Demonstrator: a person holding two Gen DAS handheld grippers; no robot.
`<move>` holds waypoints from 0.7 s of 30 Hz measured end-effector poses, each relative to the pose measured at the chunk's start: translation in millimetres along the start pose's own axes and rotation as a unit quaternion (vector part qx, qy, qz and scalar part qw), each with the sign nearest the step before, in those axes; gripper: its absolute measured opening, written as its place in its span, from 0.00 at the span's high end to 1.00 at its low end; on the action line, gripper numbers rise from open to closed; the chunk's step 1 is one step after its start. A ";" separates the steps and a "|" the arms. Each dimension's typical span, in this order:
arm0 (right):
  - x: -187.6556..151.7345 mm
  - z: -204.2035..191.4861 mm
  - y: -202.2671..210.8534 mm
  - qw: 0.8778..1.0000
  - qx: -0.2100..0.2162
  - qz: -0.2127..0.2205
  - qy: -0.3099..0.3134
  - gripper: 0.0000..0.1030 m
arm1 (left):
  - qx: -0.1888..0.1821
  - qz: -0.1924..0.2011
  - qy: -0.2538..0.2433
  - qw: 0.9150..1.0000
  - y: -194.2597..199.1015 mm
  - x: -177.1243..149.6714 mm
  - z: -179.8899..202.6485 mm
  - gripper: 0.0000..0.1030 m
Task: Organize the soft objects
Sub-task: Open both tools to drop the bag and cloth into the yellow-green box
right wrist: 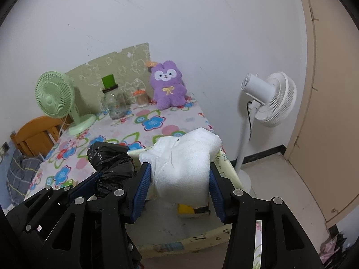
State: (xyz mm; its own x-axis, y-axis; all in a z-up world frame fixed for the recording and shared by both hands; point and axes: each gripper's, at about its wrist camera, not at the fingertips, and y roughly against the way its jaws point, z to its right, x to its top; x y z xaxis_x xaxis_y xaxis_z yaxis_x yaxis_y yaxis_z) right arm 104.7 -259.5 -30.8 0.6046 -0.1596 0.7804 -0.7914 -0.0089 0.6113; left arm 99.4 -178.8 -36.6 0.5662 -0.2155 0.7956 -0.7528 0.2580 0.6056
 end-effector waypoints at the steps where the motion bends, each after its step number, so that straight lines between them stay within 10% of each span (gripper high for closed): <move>1: -0.3 1.5 -1.0 1.000 -0.002 -0.001 -0.001 0.48 | -0.002 -0.004 -0.001 1.000 -1.7 -1.7 1.6 0.61; 6: -5.5 7.5 -9.2 1.000 -0.002 -0.018 -0.004 0.48 | -0.001 -0.019 -0.005 1.000 -8.3 -6.8 4.8 0.59; 12: -9.0 8.8 -12.5 1.000 0.000 -0.021 -0.006 0.48 | 0.004 -0.030 -0.013 0.999 -12.5 -10.7 4.4 0.24; 21: -9.4 6.3 -20.0 0.999 0.018 -0.029 -0.004 0.31 | 0.011 -0.030 -0.010 0.999 -13.2 -9.2 1.7 0.19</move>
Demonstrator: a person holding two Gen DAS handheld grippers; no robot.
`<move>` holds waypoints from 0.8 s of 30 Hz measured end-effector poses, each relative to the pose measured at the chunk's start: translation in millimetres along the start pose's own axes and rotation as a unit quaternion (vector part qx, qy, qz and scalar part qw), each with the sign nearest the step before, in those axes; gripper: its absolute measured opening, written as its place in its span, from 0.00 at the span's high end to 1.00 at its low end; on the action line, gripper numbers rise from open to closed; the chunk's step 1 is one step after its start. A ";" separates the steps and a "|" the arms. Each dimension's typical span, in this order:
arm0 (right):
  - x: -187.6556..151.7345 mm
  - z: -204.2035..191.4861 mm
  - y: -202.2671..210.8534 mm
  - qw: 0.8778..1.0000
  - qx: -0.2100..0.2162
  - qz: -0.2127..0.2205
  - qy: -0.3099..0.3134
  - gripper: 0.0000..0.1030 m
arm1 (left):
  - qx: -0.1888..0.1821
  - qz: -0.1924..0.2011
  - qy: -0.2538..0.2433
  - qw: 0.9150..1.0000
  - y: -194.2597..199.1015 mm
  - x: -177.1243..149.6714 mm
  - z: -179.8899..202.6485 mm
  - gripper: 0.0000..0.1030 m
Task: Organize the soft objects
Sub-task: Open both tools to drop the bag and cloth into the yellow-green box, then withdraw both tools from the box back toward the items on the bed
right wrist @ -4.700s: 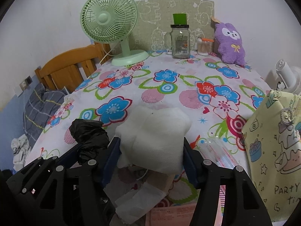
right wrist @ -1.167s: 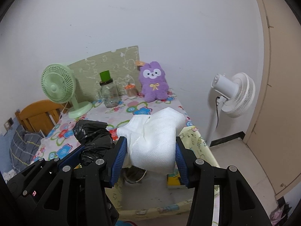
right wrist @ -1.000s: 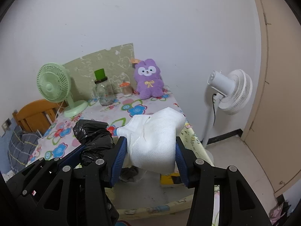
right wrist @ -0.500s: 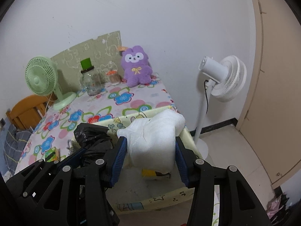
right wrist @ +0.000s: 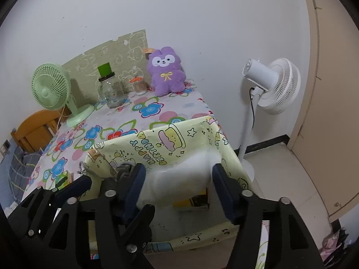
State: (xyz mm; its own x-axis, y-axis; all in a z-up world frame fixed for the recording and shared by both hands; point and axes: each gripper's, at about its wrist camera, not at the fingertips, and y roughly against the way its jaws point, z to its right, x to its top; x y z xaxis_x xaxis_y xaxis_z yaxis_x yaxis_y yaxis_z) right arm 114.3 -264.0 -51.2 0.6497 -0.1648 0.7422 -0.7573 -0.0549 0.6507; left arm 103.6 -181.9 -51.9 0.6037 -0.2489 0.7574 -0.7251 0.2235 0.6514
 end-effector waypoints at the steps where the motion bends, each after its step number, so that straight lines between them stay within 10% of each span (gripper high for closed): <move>1: 0.0 -0.8 0.1 1.000 0.000 0.001 0.002 0.28 | -0.002 0.000 0.002 1.000 0.2 0.4 -1.1 0.19; 24: 0.8 -35.4 20.2 1.000 -0.008 0.015 0.023 0.16 | 0.005 0.018 0.029 0.999 27.5 2.0 -31.2 0.15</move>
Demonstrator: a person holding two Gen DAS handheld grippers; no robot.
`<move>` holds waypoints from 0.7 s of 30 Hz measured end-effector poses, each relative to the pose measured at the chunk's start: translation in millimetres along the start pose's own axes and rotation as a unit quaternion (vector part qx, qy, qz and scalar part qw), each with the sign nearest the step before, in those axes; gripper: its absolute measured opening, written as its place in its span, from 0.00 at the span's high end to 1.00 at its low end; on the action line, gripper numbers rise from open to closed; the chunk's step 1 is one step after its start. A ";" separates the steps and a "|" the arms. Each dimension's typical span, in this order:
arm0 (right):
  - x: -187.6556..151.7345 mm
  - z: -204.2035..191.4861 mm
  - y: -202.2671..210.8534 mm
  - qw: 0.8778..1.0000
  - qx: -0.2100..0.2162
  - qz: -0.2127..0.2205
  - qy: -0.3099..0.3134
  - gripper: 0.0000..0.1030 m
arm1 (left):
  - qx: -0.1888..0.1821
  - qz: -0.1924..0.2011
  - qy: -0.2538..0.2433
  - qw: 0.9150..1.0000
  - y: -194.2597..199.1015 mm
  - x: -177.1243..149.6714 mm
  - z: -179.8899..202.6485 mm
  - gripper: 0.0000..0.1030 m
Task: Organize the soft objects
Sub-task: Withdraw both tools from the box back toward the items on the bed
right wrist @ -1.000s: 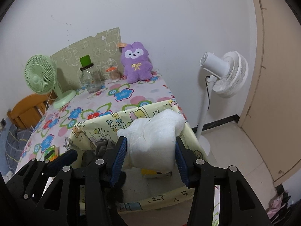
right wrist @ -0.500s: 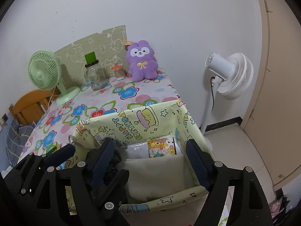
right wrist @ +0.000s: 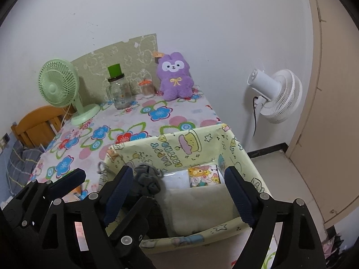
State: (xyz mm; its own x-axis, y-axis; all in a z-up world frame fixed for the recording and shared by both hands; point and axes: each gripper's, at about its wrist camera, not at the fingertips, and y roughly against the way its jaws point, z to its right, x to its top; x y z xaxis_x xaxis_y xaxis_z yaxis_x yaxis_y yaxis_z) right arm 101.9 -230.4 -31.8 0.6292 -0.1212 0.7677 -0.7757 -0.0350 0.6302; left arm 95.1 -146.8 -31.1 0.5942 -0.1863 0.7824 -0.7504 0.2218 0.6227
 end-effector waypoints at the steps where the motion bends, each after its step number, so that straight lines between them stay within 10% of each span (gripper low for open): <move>1: 0.4 -2.4 1.5 1.000 0.000 0.001 0.001 0.16 | 0.001 0.002 0.000 1.000 2.5 0.0 -2.7 0.15; 21: -0.1 -48.8 34.4 0.999 0.004 0.029 0.015 0.16 | 0.011 0.025 0.007 1.000 41.1 -6.1 -37.6 0.14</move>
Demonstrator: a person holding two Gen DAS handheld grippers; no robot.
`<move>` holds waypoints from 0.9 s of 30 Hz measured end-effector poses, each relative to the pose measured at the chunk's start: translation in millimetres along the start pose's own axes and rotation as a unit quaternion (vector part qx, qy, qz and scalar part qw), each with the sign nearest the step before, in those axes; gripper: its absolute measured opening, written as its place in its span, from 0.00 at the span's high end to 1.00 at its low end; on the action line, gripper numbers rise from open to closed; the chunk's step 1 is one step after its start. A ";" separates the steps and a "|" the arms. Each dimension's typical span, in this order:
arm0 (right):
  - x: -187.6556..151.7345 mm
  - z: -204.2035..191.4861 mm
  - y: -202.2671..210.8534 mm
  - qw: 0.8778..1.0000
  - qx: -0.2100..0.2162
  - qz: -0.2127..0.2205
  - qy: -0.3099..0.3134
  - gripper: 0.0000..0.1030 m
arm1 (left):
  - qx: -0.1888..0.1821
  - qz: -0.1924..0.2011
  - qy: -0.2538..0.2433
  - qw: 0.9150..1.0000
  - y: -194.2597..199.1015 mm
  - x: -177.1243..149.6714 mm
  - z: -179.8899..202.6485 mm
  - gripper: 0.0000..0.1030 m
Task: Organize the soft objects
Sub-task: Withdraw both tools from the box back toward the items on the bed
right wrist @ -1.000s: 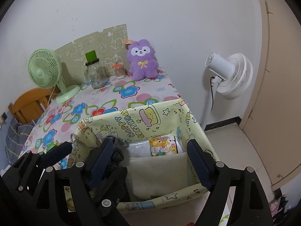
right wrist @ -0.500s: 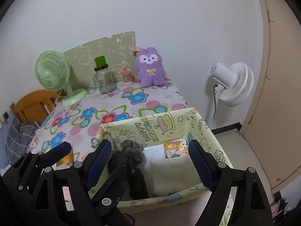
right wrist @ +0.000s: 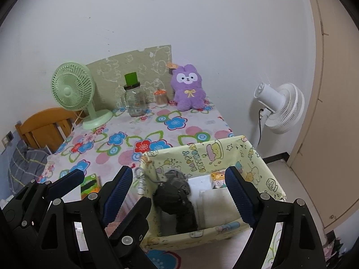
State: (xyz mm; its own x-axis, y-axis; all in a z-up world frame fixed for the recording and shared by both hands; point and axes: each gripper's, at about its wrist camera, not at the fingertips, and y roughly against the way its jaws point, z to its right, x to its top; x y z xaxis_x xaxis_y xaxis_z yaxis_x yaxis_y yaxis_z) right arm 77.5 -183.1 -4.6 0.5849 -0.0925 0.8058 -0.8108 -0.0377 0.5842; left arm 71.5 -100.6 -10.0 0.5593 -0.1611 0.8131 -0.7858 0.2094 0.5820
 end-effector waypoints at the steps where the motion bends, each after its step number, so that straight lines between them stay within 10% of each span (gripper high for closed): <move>1: 0.4 -1.4 0.6 1.000 0.001 0.001 0.001 0.16 | 0.001 0.001 0.001 1.000 2.2 -0.7 -1.4 0.14; 27: -6.9 -68.8 19.5 0.999 0.028 0.015 0.029 0.16 | 0.027 0.020 0.023 0.999 36.5 -20.0 -57.4 0.14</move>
State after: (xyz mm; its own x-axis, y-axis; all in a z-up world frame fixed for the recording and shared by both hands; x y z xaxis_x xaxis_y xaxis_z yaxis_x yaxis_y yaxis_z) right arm 59.4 -114.7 8.0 0.5591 -0.0372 0.8283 -0.8273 -0.0909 0.5544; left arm 46.8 -34.3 -4.4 0.5378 -0.1095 0.8359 -0.8200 0.1622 0.5489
